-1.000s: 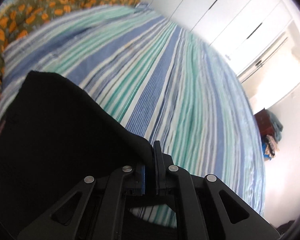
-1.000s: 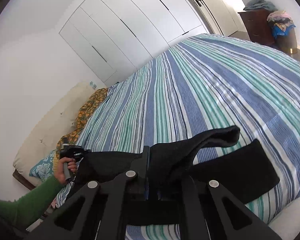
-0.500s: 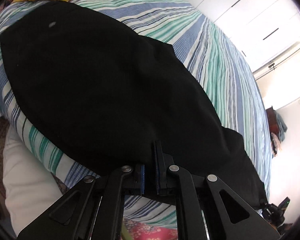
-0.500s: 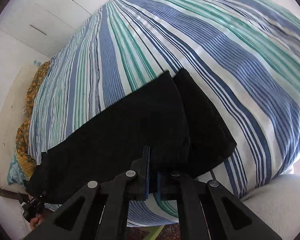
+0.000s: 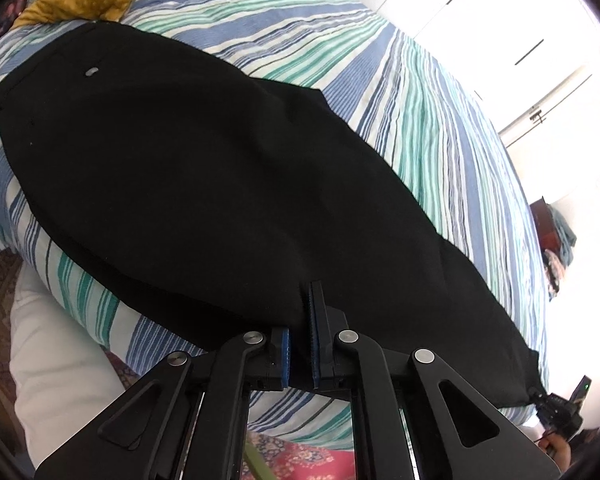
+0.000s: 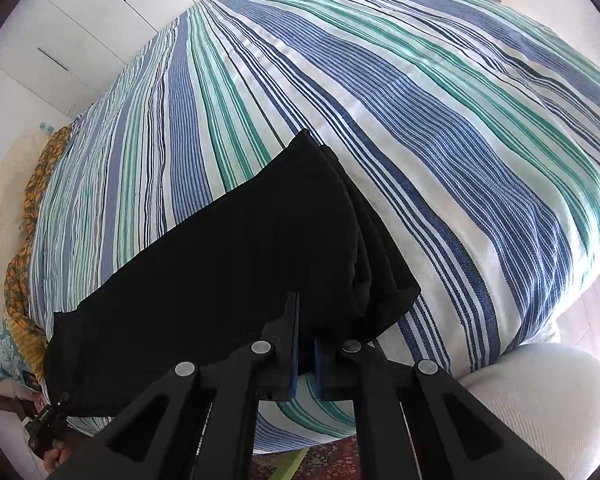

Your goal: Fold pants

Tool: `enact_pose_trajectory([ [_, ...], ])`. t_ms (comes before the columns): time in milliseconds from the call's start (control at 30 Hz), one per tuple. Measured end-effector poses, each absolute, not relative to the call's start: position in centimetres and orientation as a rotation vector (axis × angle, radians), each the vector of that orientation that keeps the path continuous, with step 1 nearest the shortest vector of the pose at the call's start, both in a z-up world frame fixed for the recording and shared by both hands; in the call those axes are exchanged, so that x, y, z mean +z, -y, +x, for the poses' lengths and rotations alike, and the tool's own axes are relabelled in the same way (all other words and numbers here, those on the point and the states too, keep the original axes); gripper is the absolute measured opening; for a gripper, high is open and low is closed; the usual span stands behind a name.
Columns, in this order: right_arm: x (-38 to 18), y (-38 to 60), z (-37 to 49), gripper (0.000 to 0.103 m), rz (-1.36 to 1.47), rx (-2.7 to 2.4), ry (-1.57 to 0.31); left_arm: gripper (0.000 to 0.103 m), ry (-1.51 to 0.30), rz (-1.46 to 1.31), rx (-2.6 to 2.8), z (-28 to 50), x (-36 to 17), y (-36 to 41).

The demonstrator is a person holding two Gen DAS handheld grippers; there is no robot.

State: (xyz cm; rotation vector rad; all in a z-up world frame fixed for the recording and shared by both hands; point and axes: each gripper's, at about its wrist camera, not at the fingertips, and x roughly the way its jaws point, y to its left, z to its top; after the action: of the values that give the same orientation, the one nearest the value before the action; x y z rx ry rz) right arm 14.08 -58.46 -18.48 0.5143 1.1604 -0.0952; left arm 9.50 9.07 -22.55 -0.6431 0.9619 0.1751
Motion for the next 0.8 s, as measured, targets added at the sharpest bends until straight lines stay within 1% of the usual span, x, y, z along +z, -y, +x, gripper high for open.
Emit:
enact_pose_trajectory([
  [33, -18.4, 58.3, 14.1, 0.006, 0.504, -0.095, -1.155, 0.003, -0.947, -0.638, 0.175, 9.5, -21.8, -10.1],
  [133, -18.5, 58.2, 14.0, 0.006, 0.499, -0.095, -1.153, 0.003, -0.936, -0.616, 0.189, 9.2, -21.6, -9.6],
  [300, -18.6, 58.4, 14.0, 0.006, 0.508, -0.1, -1.152, 0.003, -1.001, -0.602, 0.207, 8.4, -23.1, -8.9],
  [467, -18.5, 58.2, 14.0, 0.006, 0.492, -0.109, -1.15, 0.003, -1.01, -0.54, 0.22, 10.0, -22.7, -8.8],
  [500, -18.5, 58.1, 13.9, 0.006, 0.48, -0.112, -1.15, 0.003, -1.013, -0.535, 0.224, 9.4, -22.3, -8.9],
  [533, -18.4, 58.0, 14.0, 0.006, 0.466, -0.118, -1.151, 0.004, -1.015, -0.524, 0.228, 9.5, -22.3, -8.8],
  [567, -18.3, 57.8, 14.1, 0.007, 0.452, -0.13, -1.148, 0.009, -1.019, -0.503, 0.234, 9.8, -22.4, -8.4],
  [600, -18.1, 57.6, 14.1, 0.015, 0.442, -0.135, -1.139, 0.012, -1.025, -0.47, 0.247, 9.7, -22.1, -8.2],
  [633, -17.7, 57.5, 14.0, 0.029, 0.426, -0.148, -1.129, 0.022, -1.028, -0.44, 0.256, 8.6, -21.1, -8.8],
  [667, -17.4, 57.4, 13.7, 0.042, 0.417, -0.156, -1.117, 0.043, -1.036, -0.412, 0.272, 8.5, -21.0, -8.7],
  [700, -17.0, 57.4, 13.3, 0.071, 0.42, -0.154, -1.099, 0.055, -1.048, -0.387, 0.293, 8.3, -20.7, -8.5],
  [733, -16.4, 57.4, 12.8, 0.087, 0.437, -0.134, -1.071, 0.069, -1.044, -0.378, 0.307, 7.9, -20.5, -8.5],
  [767, -15.8, 57.4, 12.1, 0.092, 0.431, -0.154, -1.047, 0.071, -1.03, -0.377, 0.315, 6.7, -19.8, -8.8],
  [800, -15.1, 57.6, 11.3, 0.095, 0.405, -0.208, -1.023, 0.071, -1.019, -0.382, 0.319, 5.7, -19.3, -8.9],
])
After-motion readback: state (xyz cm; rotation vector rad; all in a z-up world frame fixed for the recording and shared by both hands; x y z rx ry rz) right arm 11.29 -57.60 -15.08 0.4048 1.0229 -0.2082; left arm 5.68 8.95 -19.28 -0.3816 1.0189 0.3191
